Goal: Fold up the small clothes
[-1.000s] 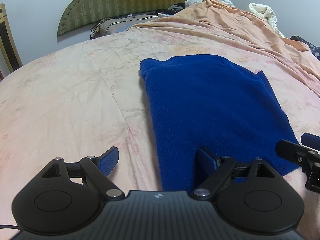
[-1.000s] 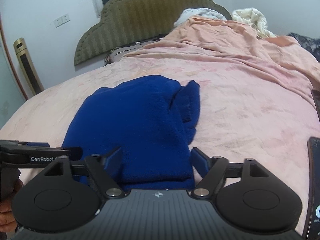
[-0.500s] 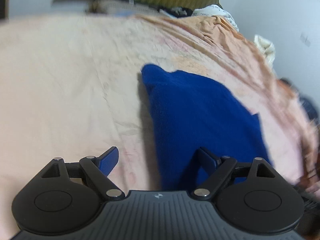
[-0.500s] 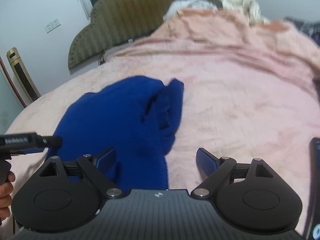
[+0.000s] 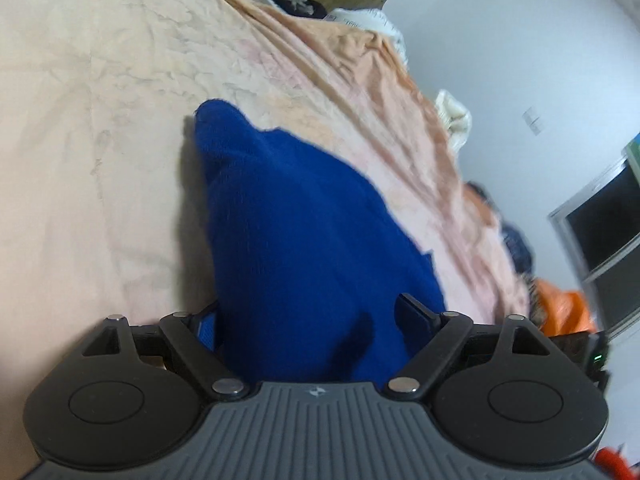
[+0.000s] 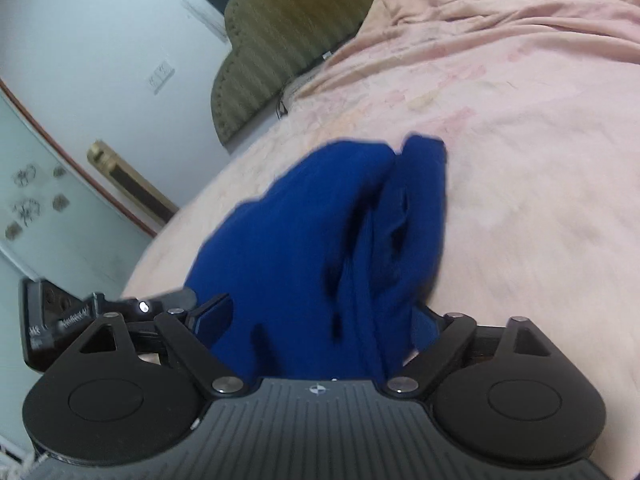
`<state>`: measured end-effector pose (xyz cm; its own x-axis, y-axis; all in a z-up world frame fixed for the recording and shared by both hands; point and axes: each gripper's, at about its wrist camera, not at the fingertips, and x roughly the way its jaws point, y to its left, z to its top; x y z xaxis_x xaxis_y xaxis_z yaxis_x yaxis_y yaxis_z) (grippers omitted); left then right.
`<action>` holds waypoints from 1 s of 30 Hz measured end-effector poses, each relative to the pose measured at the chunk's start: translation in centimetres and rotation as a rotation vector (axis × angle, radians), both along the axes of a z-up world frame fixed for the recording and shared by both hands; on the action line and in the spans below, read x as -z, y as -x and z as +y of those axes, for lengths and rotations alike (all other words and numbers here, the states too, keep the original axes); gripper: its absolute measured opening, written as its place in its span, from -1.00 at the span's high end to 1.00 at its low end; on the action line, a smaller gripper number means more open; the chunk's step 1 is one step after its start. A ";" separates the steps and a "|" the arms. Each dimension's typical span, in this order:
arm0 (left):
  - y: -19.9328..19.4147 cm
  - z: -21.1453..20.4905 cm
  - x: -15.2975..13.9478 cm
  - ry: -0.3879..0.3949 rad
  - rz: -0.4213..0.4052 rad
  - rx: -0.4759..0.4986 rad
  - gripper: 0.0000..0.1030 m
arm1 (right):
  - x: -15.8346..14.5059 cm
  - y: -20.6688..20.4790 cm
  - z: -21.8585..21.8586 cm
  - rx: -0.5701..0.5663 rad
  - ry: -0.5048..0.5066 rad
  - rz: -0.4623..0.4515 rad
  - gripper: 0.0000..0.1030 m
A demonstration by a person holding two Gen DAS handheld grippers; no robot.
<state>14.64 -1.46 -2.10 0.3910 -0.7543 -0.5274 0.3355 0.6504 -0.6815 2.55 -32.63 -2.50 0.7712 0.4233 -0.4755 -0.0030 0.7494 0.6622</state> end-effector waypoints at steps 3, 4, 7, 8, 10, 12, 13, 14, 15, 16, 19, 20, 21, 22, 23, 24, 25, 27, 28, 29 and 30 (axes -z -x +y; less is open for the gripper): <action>-2.1 0.3 0.2 0.063 0.027 -0.026 -0.67 | 0.2 -1.9 -0.1 -0.014 -0.023 -0.016 -0.63; -2.9 0.5 0.3 0.082 0.040 -0.045 -0.67 | 0.3 -2.7 -0.2 -0.022 -0.034 -0.022 -0.63; -5.1 0.7 0.9 0.115 0.071 -0.084 -0.45 | 0.7 -5.0 -1.0 -0.026 -0.087 -0.023 -0.63; -5.5 0.5 1.0 0.103 0.079 -0.078 -0.16 | 0.7 -5.9 -1.1 -0.036 -0.097 -0.016 -0.62; -5.7 0.0 1.1 0.069 0.081 -0.042 0.23 | 0.6 -7.3 -1.2 -0.064 -0.105 0.002 -0.58; -5.1 -0.3 0.9 0.035 0.043 -0.015 0.43 | 0.7 -8.2 -0.9 -0.104 -0.099 0.023 -0.18; -4.7 -0.3 0.6 0.027 0.021 -0.010 0.46 | 0.7 -8.5 -0.8 -0.111 -0.086 0.045 0.05; -4.5 -0.1 0.4 0.027 0.006 -0.008 0.50 | 0.8 -8.6 -0.7 -0.104 -0.072 0.070 0.34; -4.1 0.0 0.0 0.028 -0.009 -0.007 0.52 | 1.0 -8.5 -0.7 -0.091 -0.083 0.079 0.38; -3.8 0.2 -0.4 0.030 -0.025 -0.006 0.53 | 0.8 -8.1 -0.7 -0.074 -0.096 0.077 0.43; -2.4 1.0 -2.5 0.027 -0.089 -0.007 0.54 | -0.8 -6.8 0.7 -0.043 -0.051 0.053 0.50; -1.8 1.5 -3.3 0.024 -0.116 -0.011 0.54 | -1.7 -6.3 1.5 -0.039 -0.022 0.038 0.50; -1.1 2.1 -4.1 0.024 -0.145 -0.014 0.54 | -2.7 -5.8 2.3 -0.039 0.005 0.020 0.51; -0.3 2.8 -5.0 0.028 -0.176 -0.015 0.53 | -3.7 -5.3 3.1 -0.038 0.026 -0.003 0.51; 0.5 3.6 -5.9 0.034 -0.205 -0.018 0.53 | -4.7 -4.7 3.8 -0.040 0.041 -0.028 0.51; 1.3 4.5 -6.8 0.043 -0.230 -0.019 0.53 | -5.8 -4.0 4.6 -0.042 0.051 -0.055 0.51; 2.1 5.4 -7.7 0.051 -0.253 -0.019 0.53 | -6.8 -3.5 5.3 -0.048 0.060 -0.080 0.51; 3.5 7.2 -9.7 0.060 -0.294 -0.017 0.53 | -8.6 -2.2 6.5 -0.062 0.065 -0.118 0.51; 4.0 7.9 -10.6 0.059 -0.317 -0.014 0.53 | -9.6 -1.4 7.2 -0.072 0.064 -0.135 0.51; 4.5 8.7 -11.5 0.054 -0.343 -0.009 0.53 | -10.4 -0.6 7.8 -0.083 0.061 -0.152 0.51; 4.8 9.2 -12.2 0.046 -0.367 -0.006 0.53 | -11.1 0.0 8.4 -0.097 0.057 -0.172 0.51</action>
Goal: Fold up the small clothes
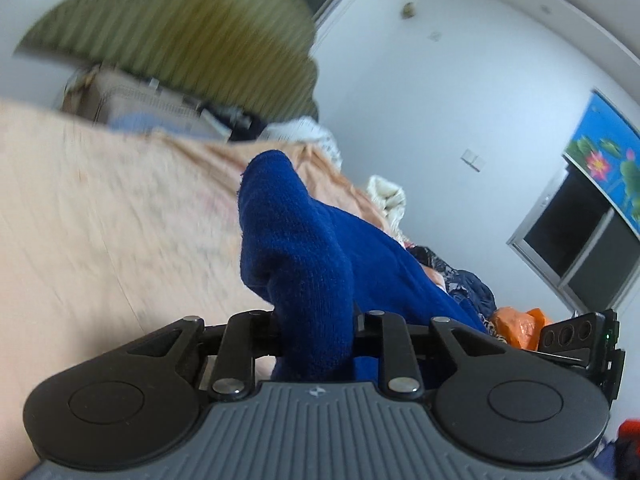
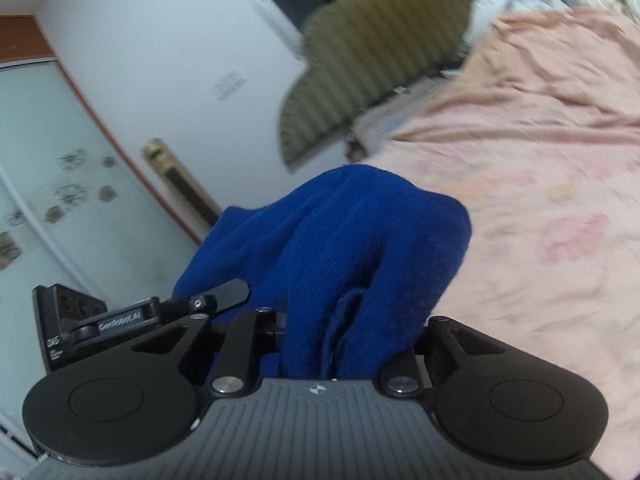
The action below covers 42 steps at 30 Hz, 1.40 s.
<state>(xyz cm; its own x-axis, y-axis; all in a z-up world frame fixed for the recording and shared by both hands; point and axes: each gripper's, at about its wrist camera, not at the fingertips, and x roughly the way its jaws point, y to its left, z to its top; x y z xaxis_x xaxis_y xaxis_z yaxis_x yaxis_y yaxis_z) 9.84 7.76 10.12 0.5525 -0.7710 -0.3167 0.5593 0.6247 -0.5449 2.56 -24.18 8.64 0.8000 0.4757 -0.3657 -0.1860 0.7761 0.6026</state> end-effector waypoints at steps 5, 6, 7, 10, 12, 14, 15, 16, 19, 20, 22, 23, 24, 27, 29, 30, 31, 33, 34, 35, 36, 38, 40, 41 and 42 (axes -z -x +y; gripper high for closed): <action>-2.9 -0.6 0.4 -0.125 -0.079 -0.033 0.45 | -1.3 -1.5 1.7 -0.035 0.013 -0.044 0.50; -3.9 -1.1 1.5 -0.185 -0.096 -0.065 0.38 | -0.9 -2.6 2.0 -0.030 0.029 -0.040 0.48; -5.1 -1.8 2.8 -0.253 -0.086 -0.095 0.37 | -0.4 -3.9 2.3 -0.029 0.060 -0.040 0.43; -7.9 -2.2 6.0 -0.407 0.021 -0.200 0.41 | 2.6 -8.2 3.0 0.058 0.235 0.026 0.06; -7.1 -0.7 6.0 -0.376 0.003 -0.227 0.41 | 4.3 -9.4 2.5 0.136 0.306 0.117 0.12; -6.0 1.0 5.4 -0.317 0.027 -0.202 0.39 | 4.8 -8.3 1.4 0.160 0.299 0.125 0.12; -5.4 1.4 5.1 -0.300 0.041 -0.191 0.31 | 4.9 -7.6 0.8 0.149 0.275 0.122 0.00; -4.8 1.9 5.0 -0.287 0.053 -0.174 0.23 | 5.0 -6.8 0.1 0.136 0.244 0.135 -0.05; -1.4 2.6 5.7 -0.280 0.087 -0.112 -0.20 | 6.0 -4.6 -1.0 0.084 0.155 0.192 -0.16; -0.3 2.5 6.3 -0.287 0.095 -0.088 -0.20 | 6.5 -3.8 -1.2 0.065 0.126 0.218 -0.20; 1.3 1.9 7.7 -0.312 0.127 -0.039 -0.21 | 7.6 -2.1 -1.3 0.031 0.066 0.260 -0.20; 1.9 1.6 8.3 -0.319 0.143 -0.026 -0.20 | 8.3 -1.4 -1.0 0.004 0.032 0.275 -0.20; 2.4 1.2 9.0 -0.327 0.154 -0.016 -0.18 | 9.0 -0.9 -0.9 -0.007 -0.003 0.293 -0.20; 3.4 0.3 10.0 -0.400 0.141 -0.041 0.51 | 9.8 1.2 0.2 0.001 -0.035 0.284 0.13; 3.2 1.0 9.7 -0.376 0.170 -0.063 0.80 | 9.9 1.3 0.6 0.019 -0.042 0.294 0.67; 2.8 1.7 9.6 -0.334 0.196 -0.067 0.84 | 10.1 1.2 0.6 0.024 -0.047 0.294 0.68; 2.9 2.5 9.2 -0.311 0.214 -0.074 0.85 | 10.1 1.2 0.7 0.034 -0.050 0.298 0.69; 3.7 3.4 8.8 -0.319 0.228 -0.092 0.89 | 9.6 2.0 1.2 0.035 -0.045 0.271 0.70; 4.2 3.7 8.9 -0.327 0.236 -0.086 0.90 | 9.1 2.6 1.4 0.024 -0.051 0.253 0.71; 4.6 3.6 9.2 -0.349 0.247 -0.075 0.93 | 8.8 3.1 1.7 0.015 -0.049 0.241 0.71; 4.8 3.3 9.5 -0.385 0.253 -0.074 0.93 | 8.6 3.6 1.9 0.010 -0.026 0.237 0.71; 5.4 2.9 9.3 -0.446 0.221 -0.080 0.92 | 8.9 4.0 2.5 0.016 0.066 0.267 0.66; 5.9 3.0 8.0 -0.470 0.166 -0.112 0.91 | 9.2 4.3 2.3 0.036 0.080 0.287 0.56; 6.2 3.0 7.2 -0.469 0.125 -0.132 0.90 | 8.7 4.9 2.0 0.066 0.078 0.269 0.49; 6.4 3.0 6.5 -0.472 0.096 -0.139 0.88 | 7.9 5.6 1.9 0.104 0.106 0.235 0.41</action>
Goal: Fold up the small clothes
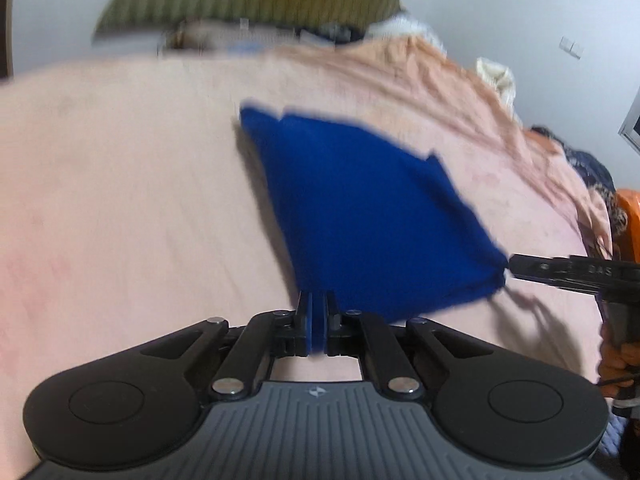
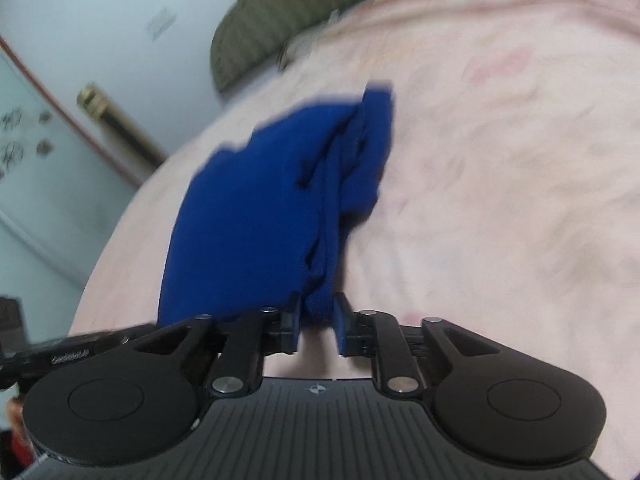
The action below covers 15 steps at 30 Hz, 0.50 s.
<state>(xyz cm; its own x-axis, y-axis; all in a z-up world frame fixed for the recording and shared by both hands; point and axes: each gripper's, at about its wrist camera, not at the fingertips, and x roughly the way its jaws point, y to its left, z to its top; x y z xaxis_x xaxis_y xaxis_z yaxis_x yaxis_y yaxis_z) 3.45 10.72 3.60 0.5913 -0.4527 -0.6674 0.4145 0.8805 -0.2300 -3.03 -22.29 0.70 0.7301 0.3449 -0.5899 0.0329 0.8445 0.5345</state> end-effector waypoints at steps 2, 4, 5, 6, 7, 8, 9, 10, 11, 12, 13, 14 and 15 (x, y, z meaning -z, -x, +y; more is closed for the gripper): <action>0.0 -0.6 -0.9 -0.013 -0.039 0.007 0.81 | -1.8 1.4 0.0 0.060 0.084 -0.069 0.32; -0.6 -1.6 -1.2 -0.019 -0.045 0.004 0.64 | -2.6 2.0 -0.5 0.066 0.030 -0.105 0.29; -1.1 -2.1 -1.1 -0.015 -0.034 -0.007 0.40 | -2.4 2.0 -0.9 0.050 -0.051 -0.103 0.26; -1.6 -2.6 -1.1 -0.002 -0.021 -0.016 0.16 | -1.9 1.9 -1.2 0.031 -0.125 -0.092 0.21; -1.9 -2.9 -0.9 0.015 -0.011 -0.027 0.03 | -1.3 1.7 -1.3 0.020 -0.186 -0.072 0.21; -2.2 -3.0 -0.8 0.031 -0.007 -0.043 -0.16 | -0.5 1.6 -1.3 0.021 -0.221 -0.040 0.21; -2.4 -3.2 -0.7 0.041 -0.007 -0.060 -0.21 | 0.4 1.4 -1.2 0.026 -0.240 -0.011 0.21; -2.7 -3.4 -0.5 0.042 -0.005 -0.072 -0.20 | 1.0 1.2 -1.1 0.035 -0.255 0.008 0.21; -3.0 -3.6 -0.3 0.039 0.003 -0.081 -0.21 | 1.8 1.0 -1.2 0.043 -0.282 0.021 0.21; -3.2 -3.9 -0.1 0.037 0.012 -0.087 -0.20 | 2.3 0.7 -1.3 0.043 -0.315 0.020 0.21; -3.4 -4.1 0.0 0.038 0.018 -0.092 -0.20 | 2.5 0.8 -1.3 0.046 -0.338 0.014 0.21; -3.6 -4.2 0.1 0.041 0.021 -0.093 -0.20 | 2.7 0.3 -1.4 0.057 -0.354 0.012 0.21; -3.7 -4.5 0.1 0.043 0.021 -0.091 -0.21 | 2.8 -0.2 -1.5 0.063 -0.367 0.004 0.21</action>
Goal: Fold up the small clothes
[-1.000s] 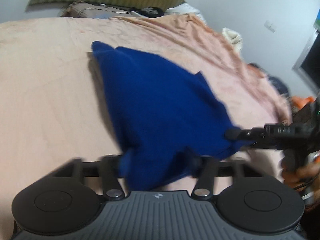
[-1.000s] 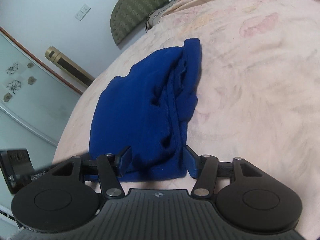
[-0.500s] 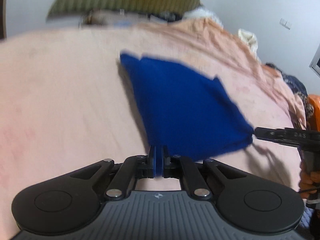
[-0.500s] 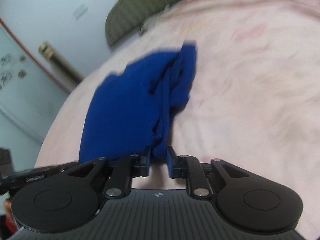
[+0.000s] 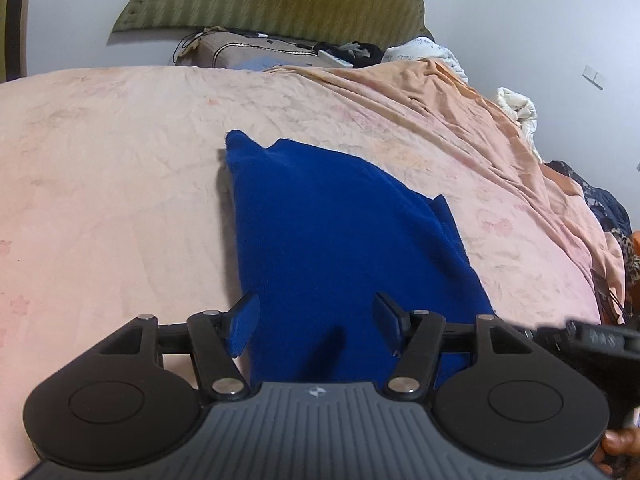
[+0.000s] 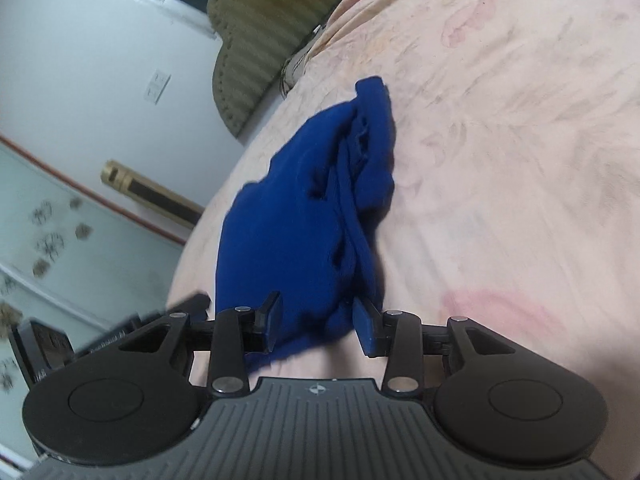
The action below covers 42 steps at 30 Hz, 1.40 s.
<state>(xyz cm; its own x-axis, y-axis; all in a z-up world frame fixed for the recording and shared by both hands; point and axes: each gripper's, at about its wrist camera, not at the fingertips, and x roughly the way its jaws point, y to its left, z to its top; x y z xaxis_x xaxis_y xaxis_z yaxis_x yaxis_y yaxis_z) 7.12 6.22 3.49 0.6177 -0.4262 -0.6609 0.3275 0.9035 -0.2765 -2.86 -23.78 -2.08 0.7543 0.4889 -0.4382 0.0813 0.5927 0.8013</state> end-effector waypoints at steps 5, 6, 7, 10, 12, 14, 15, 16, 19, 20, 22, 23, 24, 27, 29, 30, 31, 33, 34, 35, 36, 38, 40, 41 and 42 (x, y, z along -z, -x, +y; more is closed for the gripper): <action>-0.2 -1.0 -0.1 -0.011 -0.008 0.008 -0.21 | 0.2 -2.9 -0.2 0.052 -0.057 -0.033 0.25; -0.1 -1.1 -0.3 -0.010 -0.012 0.016 -0.21 | -0.1 -3.1 0.0 0.051 -0.044 -0.039 0.60; 0.0 -1.2 -0.3 -0.010 -0.016 0.023 -0.21 | -0.4 -3.2 0.3 0.044 -0.011 -0.037 0.83; 0.2 -1.3 -0.6 -0.013 -0.026 0.041 -0.21 | -1.7 -2.0 0.9 0.020 0.073 -0.036 0.81; -0.1 -1.6 -0.3 -0.024 -0.016 0.046 -0.21 | -2.5 -0.9 1.3 0.005 0.118 -0.041 0.83; -0.4 -2.1 0.2 -0.051 0.006 0.040 -0.21 | -2.2 -1.0 1.6 -0.002 0.195 -0.017 0.83; -0.2 -2.4 0.4 -0.066 0.004 0.042 -0.21 | -1.8 -1.1 1.6 0.001 0.216 0.004 0.82; 0.1 -2.6 0.4 -0.086 -0.008 0.045 -0.21 | -1.4 -1.3 1.5 0.002 0.222 0.020 0.82; 1.0 -3.0 0.6 -0.139 -0.047 0.042 -0.21 | -2.2 -1.1 2.1 -0.002 0.308 0.019 0.53; 1.2 -3.2 0.7 -0.149 -0.048 0.039 -0.21 | -3.0 -0.7 2.5 0.024 0.375 -0.010 0.40; 1.3 -3.5 1.0 -0.168 -0.040 0.032 -0.21 | -4.9 -0.2 3.7 0.070 0.499 -0.091 0.22; 1.4 -3.6 1.1 -0.181 -0.040 0.027 -0.21 | -5.7 -0.3 4.5 0.062 0.548 -0.135 0.23; 1.6 -3.7 1.2 -0.194 -0.046 0.024 -0.21 | -6.3 -0.5 5.5 0.036 0.594 -0.168 0.23; 2.3 -3.9 1.3 -0.224 -0.059 0.013 -0.21 | -5.7 -2.0 7.7 -0.069 0.644 -0.180 0.23; 2.8 -3.9 1.2 -0.239 -0.063 0.006 -0.21 | -4.1 -3.4 8.2 -0.087 0.689 -0.079 0.23; 3.0 -3.9 1.2 -0.249 -0.066 0.001 -0.26 | -3.5 -3.7 8.2 -0.065 0.710 -0.040 0.22; 3.2 -3.9 1.2 -0.260 -0.070 -0.005 -0.32 | -3.6 -3.3 8.1 -0.039 0.710 -0.047 0.22; 3.7 -4.0 1.1 -0.279 -0.079 -0.022 -0.46 | -4.8 -2.0 8.1 -0.029 0.685 -0.096 -0.03; 3.9 -4.0 1.0 -0.285 -0.081 -0.032 -0.46 | -5.3 -1.5 8.2 -0.026 0.693 -0.117 -0.15; 4.1 -4.1 0.9 -0.292 -0.080 -0.042 -0.46 | -5.7 -1.3 8.5 -0.022 0.715 -0.126 -0.47; 4.2 -4.1 0.9 -0.299 -0.075 -0.053 -0.49 | -5.9 -1.0 8.7 -0.017 0.747 -0.121 -0.68; 4.6 -4.2 0.9 -0.312 -0.064 -0.068 -0.53 | -6.1 -0.5 9.0 -0.008 0.789 -0.108 -0.73; 5.0 -4.1 1.0 -0.325 -0.060 -0.082 -0.54 | -6.0 0.1 8.8 -0.007 0.791 -0.093 -0.81; 5.3 -4.0 1.0 -0.333 -0.058 -0.089 -0.55 | -5.9 0.3 8.7 -0.006 0.786 -0.086 -0.91; 5.4 -4.0 1.0 -0.339 -0.056 -0.094 -0.55 | -5.8 0.5 8.6 -0.005 0.783 -0.083 -0.97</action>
<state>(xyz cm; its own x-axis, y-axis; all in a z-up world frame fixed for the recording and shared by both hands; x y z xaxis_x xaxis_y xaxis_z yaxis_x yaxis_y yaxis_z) 1.70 2.23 2.47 0.6834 -0.1277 -0.7188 0.2444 0.9678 0.0605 -3.34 -15.21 3.74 0.7982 0.0647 -0.5989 0.0354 0.9875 0.1538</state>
